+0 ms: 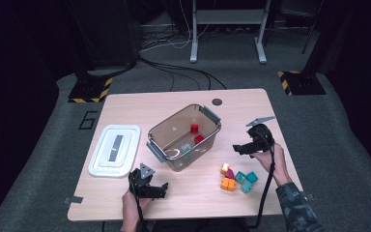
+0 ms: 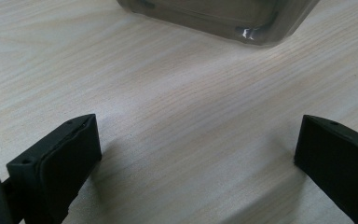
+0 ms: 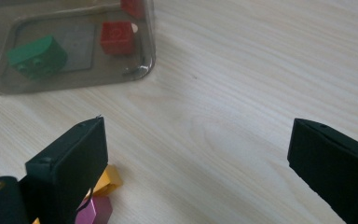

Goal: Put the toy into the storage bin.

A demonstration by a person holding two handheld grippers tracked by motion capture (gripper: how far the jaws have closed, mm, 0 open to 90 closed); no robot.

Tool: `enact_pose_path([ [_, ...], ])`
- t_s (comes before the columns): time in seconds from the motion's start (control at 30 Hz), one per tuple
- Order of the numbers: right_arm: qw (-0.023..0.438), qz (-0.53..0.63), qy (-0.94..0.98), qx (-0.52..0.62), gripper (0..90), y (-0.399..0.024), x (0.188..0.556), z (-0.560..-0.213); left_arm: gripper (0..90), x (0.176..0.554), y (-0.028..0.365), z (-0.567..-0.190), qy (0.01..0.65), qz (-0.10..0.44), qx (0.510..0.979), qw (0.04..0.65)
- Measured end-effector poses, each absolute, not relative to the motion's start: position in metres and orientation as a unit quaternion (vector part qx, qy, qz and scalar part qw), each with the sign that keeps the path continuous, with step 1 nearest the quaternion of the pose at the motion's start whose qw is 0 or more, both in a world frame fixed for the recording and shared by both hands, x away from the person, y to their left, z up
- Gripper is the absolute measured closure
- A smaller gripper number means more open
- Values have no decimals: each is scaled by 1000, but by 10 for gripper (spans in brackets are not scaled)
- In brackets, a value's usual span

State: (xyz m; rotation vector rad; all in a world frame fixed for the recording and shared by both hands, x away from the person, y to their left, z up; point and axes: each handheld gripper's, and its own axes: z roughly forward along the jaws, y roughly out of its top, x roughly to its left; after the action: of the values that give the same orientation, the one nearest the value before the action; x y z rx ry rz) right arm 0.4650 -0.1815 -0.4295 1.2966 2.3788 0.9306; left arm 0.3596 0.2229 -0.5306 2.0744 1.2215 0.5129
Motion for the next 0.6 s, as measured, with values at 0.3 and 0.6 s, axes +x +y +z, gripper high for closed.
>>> enact_pose_path([
  [0.3, 122, 310, 836, 436, 41, -171, 458, -448, 1, 360, 223, -531, 468, 196, 794, 333],
  [0.6, 91, 282, 863, 409, 29, -145, 453, -469, 1, 360, 223, -531, 468, 197, 795, 334],
])
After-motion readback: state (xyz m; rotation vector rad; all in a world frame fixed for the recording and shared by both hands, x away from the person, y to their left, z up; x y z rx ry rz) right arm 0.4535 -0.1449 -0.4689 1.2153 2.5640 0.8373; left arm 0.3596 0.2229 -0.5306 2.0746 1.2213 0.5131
